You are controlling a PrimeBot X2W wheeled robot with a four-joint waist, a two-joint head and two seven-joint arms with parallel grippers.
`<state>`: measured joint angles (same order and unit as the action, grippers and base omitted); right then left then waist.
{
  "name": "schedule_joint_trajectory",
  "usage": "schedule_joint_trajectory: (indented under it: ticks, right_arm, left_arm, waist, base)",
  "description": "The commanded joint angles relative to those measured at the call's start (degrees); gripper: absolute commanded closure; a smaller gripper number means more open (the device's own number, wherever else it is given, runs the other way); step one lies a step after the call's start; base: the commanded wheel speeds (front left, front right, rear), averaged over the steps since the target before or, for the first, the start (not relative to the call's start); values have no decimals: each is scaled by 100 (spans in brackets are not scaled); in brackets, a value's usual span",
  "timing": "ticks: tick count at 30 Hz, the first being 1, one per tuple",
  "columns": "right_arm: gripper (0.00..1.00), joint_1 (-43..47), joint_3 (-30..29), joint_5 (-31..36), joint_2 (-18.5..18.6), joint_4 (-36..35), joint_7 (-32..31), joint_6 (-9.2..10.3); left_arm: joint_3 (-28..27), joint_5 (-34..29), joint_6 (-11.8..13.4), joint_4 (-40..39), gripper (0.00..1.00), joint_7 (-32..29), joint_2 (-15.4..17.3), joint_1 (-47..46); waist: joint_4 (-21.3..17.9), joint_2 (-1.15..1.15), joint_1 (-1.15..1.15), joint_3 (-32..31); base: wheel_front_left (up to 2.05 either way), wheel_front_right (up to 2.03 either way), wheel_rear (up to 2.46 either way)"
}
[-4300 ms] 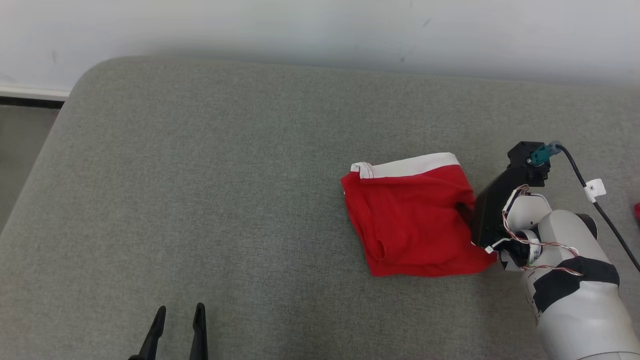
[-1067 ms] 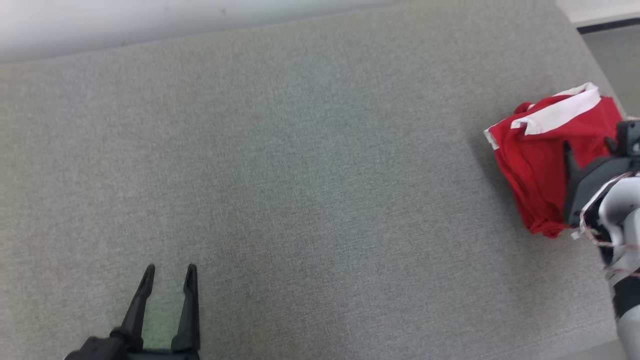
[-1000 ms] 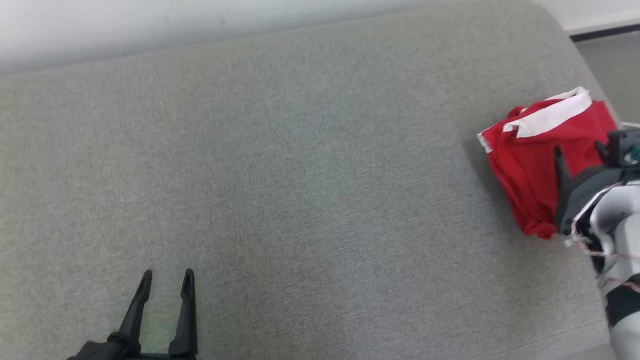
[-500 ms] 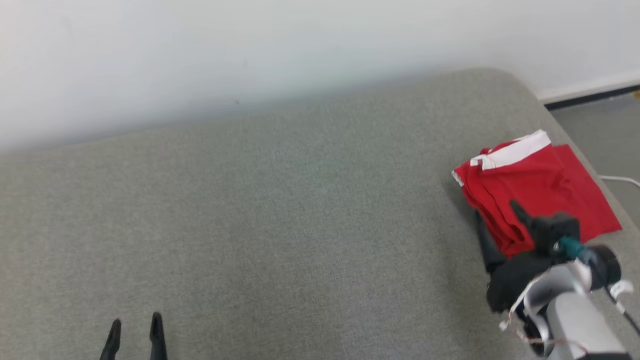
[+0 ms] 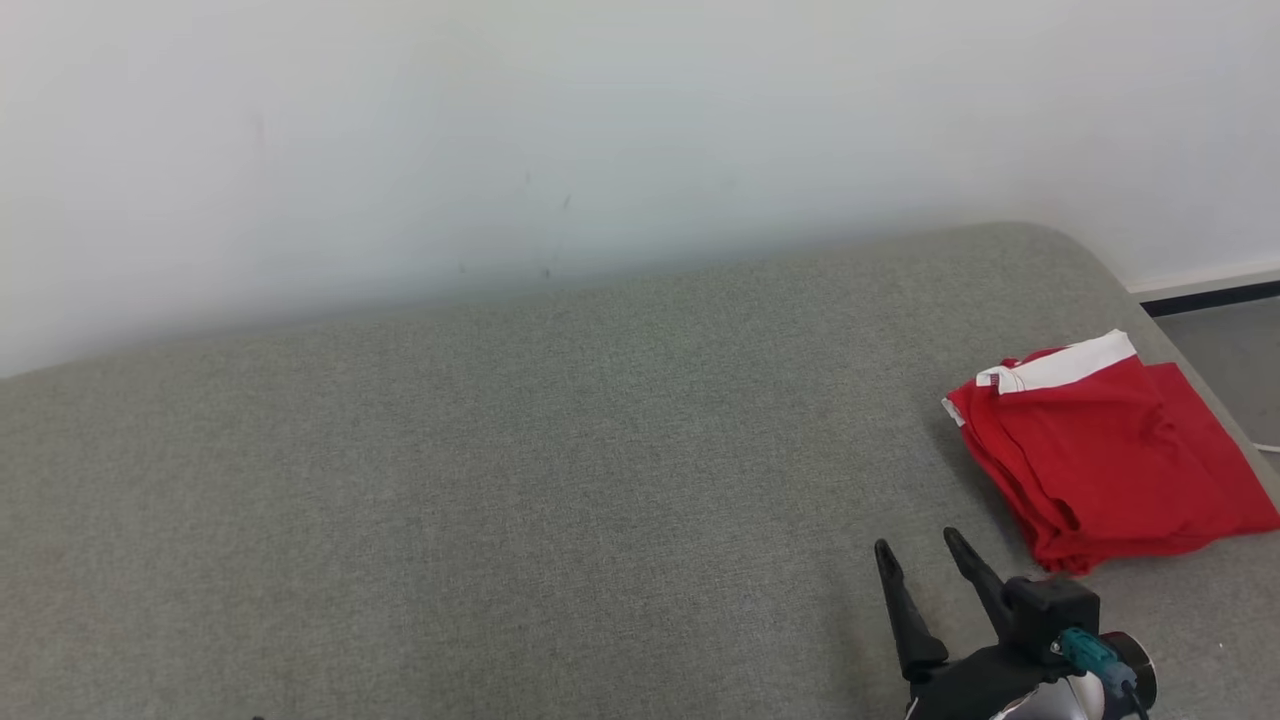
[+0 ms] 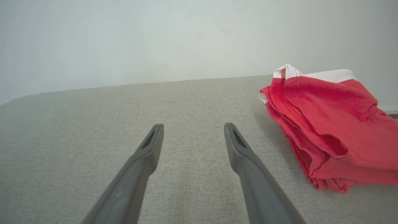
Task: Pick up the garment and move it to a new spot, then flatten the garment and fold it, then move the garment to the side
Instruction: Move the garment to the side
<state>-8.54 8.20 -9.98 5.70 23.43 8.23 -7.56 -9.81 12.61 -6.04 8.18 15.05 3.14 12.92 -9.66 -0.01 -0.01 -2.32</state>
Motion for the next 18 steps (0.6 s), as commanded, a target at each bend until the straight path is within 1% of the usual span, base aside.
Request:
schedule_joint_trajectory:
  ticks: [1,6,13,18]
  right_arm:
    - [0,73,20,-3,-22,38,74,16]
    - [0,130,193,19,-64,212,306,16]
    - [0,192,161,47,-103,485,495,16]
    - [0,206,64,124,-131,556,561,16]
  left_arm:
    - [-35,-61,-7,31,0,15,-17,70]
    - [-102,-132,-41,132,0,15,-24,108]
    - [-102,-114,-102,168,0,15,-25,111]
    - [-85,-49,-137,140,0,15,-27,92]
  waist:
    - [44,1,1,-44]
    - [129,1,1,-87]
    - [292,1,1,-129]
    - [323,1,1,-141]
  base:
    - [0,0,0]
    - [0,0,0]
    - [0,0,0]
    - [0,0,0]
